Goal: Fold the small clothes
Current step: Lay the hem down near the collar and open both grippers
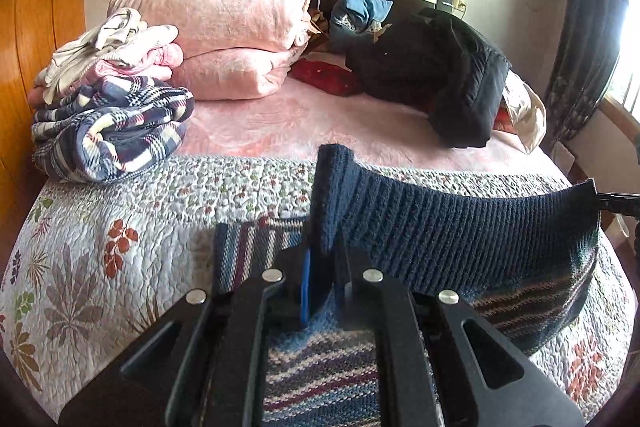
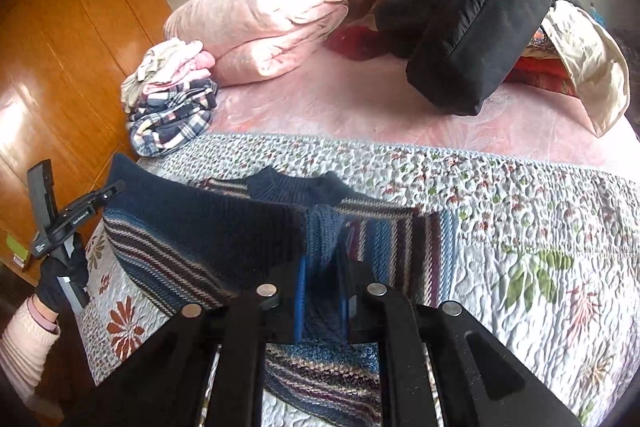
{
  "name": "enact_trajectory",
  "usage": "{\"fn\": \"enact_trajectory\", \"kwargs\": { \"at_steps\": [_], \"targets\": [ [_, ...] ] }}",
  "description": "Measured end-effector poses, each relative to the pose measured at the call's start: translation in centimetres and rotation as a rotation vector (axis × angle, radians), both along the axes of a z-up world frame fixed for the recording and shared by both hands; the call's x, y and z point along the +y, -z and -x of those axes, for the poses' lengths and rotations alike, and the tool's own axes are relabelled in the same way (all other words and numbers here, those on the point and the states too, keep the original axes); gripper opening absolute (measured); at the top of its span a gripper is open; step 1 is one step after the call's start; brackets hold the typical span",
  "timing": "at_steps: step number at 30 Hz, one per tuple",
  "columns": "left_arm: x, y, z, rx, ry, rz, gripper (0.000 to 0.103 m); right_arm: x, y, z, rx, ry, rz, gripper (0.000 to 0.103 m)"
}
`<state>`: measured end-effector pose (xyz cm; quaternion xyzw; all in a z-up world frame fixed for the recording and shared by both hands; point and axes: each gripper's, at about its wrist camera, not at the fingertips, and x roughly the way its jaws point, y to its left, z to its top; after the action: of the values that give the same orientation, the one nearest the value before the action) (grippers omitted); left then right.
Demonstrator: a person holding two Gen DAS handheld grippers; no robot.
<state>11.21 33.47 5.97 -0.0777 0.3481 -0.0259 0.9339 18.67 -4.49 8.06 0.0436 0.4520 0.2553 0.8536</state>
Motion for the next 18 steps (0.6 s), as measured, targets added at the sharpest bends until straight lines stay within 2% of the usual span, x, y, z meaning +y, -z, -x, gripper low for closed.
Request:
{"fn": "enact_trajectory", "kwargs": {
  "at_steps": [6,10,13,18],
  "targets": [
    [-0.4,2.3,-5.9,0.038,-0.029,0.009,0.007,0.9,2.7,-6.1,0.031,0.052,0.042,0.012],
    [-0.2,6.1,-9.1,0.124,-0.054,0.008,0.007,1.9,6.2,-9.2,0.083,0.063,0.083,0.012],
    [0.1,9.1,-10.8,0.195,-0.070,0.015,0.007,2.5,8.6,-10.4,0.116,0.072,0.115,0.012],
    [0.3,12.2,-12.4,0.255,-0.094,0.013,0.008,3.0,11.0,-11.8,0.150,0.085,0.144,0.012]
  ]
}}
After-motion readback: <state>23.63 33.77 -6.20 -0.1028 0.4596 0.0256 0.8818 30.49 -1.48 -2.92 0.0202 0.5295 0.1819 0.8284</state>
